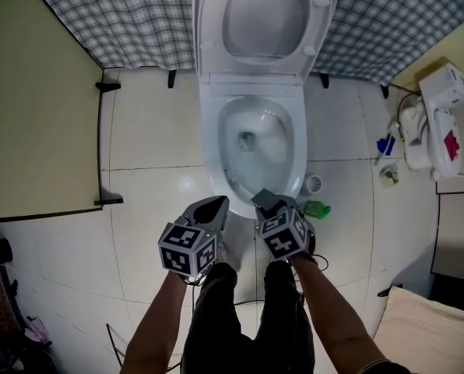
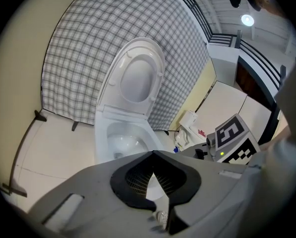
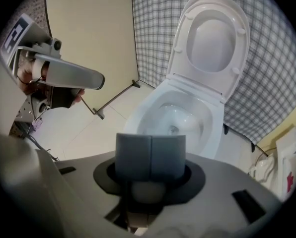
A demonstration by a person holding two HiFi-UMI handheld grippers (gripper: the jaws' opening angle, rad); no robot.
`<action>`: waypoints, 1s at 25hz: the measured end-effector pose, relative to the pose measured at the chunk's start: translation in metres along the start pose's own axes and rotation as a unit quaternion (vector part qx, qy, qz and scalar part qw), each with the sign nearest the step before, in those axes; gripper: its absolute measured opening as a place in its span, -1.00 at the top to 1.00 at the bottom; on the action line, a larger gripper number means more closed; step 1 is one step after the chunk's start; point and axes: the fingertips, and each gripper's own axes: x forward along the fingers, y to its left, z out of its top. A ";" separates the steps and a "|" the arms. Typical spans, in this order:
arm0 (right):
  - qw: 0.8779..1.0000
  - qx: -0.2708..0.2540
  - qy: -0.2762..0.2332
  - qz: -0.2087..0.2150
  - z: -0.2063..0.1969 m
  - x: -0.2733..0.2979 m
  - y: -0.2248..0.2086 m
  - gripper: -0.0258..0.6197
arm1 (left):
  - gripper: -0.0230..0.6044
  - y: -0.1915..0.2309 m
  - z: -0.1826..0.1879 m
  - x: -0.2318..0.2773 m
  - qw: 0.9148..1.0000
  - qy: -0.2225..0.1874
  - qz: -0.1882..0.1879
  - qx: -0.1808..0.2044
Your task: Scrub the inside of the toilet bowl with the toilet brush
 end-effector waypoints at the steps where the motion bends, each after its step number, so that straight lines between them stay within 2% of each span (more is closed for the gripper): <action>1: 1.000 0.007 -0.008 -0.001 0.006 0.005 -0.001 0.41 | 0.90 0.003 0.000 0.000 1.000 0.001 0.003 -0.002; 7: 0.998 0.030 -0.050 -0.019 0.046 0.036 -0.023 0.41 | 0.90 0.017 0.009 0.008 1.000 0.002 0.010 -0.001; 14: 0.996 0.045 -0.070 -0.042 0.083 0.067 -0.065 0.41 | 0.90 0.020 0.023 0.030 1.000 -0.002 0.009 -0.003; 21: 0.992 0.083 -0.060 -0.069 0.087 0.085 -0.110 0.42 | 0.90 0.028 0.027 0.043 1.000 0.002 0.003 -0.002; 25: 0.990 0.094 -0.055 -0.088 0.074 0.083 -0.137 0.42 | 0.90 0.026 0.023 0.052 1.000 0.008 -0.004 -0.005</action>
